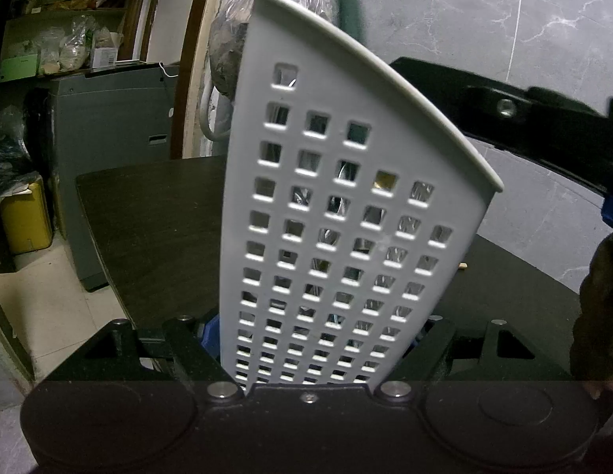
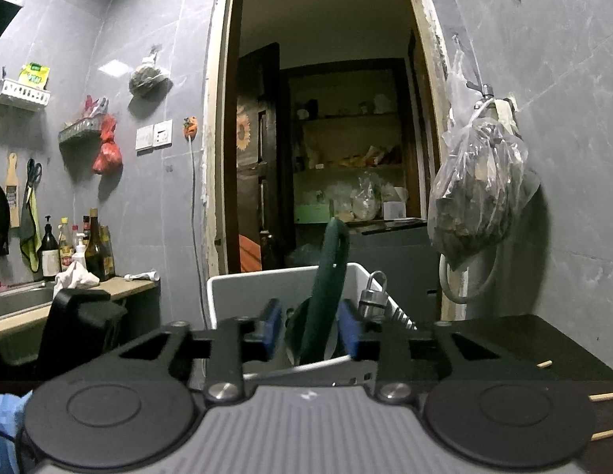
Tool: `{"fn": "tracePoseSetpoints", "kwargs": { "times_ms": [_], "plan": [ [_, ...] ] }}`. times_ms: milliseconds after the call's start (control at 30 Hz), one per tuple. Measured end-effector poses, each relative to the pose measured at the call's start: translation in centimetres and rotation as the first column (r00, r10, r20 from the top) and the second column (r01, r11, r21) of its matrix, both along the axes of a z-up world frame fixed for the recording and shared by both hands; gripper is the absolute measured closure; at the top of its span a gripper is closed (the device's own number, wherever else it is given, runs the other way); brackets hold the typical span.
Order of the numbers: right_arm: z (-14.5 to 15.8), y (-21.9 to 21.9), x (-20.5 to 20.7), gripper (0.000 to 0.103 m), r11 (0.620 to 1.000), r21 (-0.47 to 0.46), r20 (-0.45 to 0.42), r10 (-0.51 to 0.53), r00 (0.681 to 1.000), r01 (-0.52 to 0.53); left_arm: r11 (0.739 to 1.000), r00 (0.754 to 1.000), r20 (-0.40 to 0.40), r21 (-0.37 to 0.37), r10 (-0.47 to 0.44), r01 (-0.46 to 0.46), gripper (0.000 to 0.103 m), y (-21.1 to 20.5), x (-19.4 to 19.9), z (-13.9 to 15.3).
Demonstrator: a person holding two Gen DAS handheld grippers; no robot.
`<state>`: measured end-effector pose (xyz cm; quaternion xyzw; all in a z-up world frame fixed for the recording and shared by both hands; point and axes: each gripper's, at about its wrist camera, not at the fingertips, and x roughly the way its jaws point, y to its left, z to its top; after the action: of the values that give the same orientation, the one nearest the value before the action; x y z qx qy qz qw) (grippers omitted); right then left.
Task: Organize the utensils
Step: 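Lower the knife into the caddy and open the right gripper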
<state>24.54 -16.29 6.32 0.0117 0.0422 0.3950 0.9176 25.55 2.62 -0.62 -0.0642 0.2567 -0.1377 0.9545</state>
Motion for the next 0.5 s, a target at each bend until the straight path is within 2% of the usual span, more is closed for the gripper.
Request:
{"fn": "tracePoseSetpoints", "kwargs": {
  "times_ms": [67, 167, 233, 300, 400, 500],
  "plan": [
    [0.0, -0.2, -0.2, 0.054, 1.000, -0.001, 0.002, 0.004, 1.000, -0.004, 1.000, 1.000, -0.001, 0.000, 0.000, 0.000, 0.022, 0.0, 0.0, 0.0],
    [0.0, -0.9, -0.7, 0.036, 1.000, 0.007, 0.011, -0.006, 1.000, 0.006, 1.000, 1.000, -0.001, 0.000, 0.000, 0.000, 0.023, 0.0, 0.0, 0.0],
    [0.2, -1.6, -1.0, 0.016, 1.000, 0.013, 0.018, -0.027, 0.999, 0.027, 1.000, 1.000, -0.001, 0.000, -0.001, 0.001, 0.022, 0.0, 0.0, 0.0],
    [0.3, -2.6, -1.2, 0.005, 0.998, 0.019, 0.024, -0.060, 0.998, 0.060, 1.000, 1.000, -0.001, 0.001, -0.001, 0.001, 0.022, 0.0, 0.0, 0.0],
    [0.2, -4.2, -1.4, 0.000, 0.992, 0.021, 0.015, -0.127, 0.992, 0.126, 1.000, 1.000, -0.001, 0.002, -0.002, 0.002, 0.022, 0.0, 0.0, 0.0],
    [-0.2, -5.9, -0.8, 0.000, 0.980, 0.016, -0.028, -0.198, 0.980, 0.198, 1.000, 1.000, -0.004, 0.006, -0.001, 0.001, 0.022, -0.1, 0.1, 0.0]
  ]
}}
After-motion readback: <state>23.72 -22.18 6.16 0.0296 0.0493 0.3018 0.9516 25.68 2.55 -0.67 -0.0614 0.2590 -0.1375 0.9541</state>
